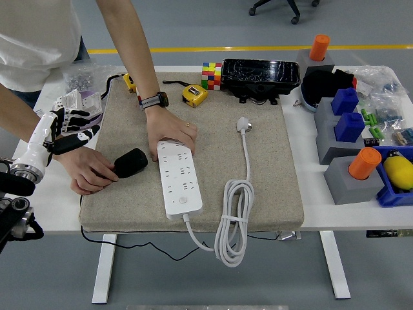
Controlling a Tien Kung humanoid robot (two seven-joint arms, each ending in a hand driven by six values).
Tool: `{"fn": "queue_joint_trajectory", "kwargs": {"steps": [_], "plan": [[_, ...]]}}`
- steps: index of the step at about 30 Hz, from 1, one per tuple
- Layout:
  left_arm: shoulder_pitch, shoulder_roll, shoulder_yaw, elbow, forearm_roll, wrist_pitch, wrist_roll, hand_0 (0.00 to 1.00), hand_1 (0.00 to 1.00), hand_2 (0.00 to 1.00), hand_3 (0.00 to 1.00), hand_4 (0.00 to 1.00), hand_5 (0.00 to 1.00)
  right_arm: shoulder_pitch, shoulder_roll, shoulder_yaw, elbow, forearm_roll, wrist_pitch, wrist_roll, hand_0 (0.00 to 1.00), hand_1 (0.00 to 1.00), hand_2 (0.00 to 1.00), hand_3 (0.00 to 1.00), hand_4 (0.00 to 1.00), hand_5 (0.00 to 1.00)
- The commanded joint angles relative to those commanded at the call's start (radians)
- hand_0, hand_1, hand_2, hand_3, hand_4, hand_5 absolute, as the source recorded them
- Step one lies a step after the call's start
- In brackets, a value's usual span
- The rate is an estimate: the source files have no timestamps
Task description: Put the plug near the board,insert it into the board,press the button,pull the plug out
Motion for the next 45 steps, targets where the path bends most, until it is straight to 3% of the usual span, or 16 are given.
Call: {"fn": "queue_joint_trajectory", "kwargs": {"steps": [45], "plan": [[-0.006, -0.006, -0.016, -0.002, 0.009, -0.008, 0.013, 0.671, 0.663, 0.584, 0.589, 0.809, 0.205, -0.008, -0.003, 0.015, 0.006, -0.002, 0.006, -0.003, 0.674, 0.685, 0.688, 0.599, 0.995, 0.54]]}}
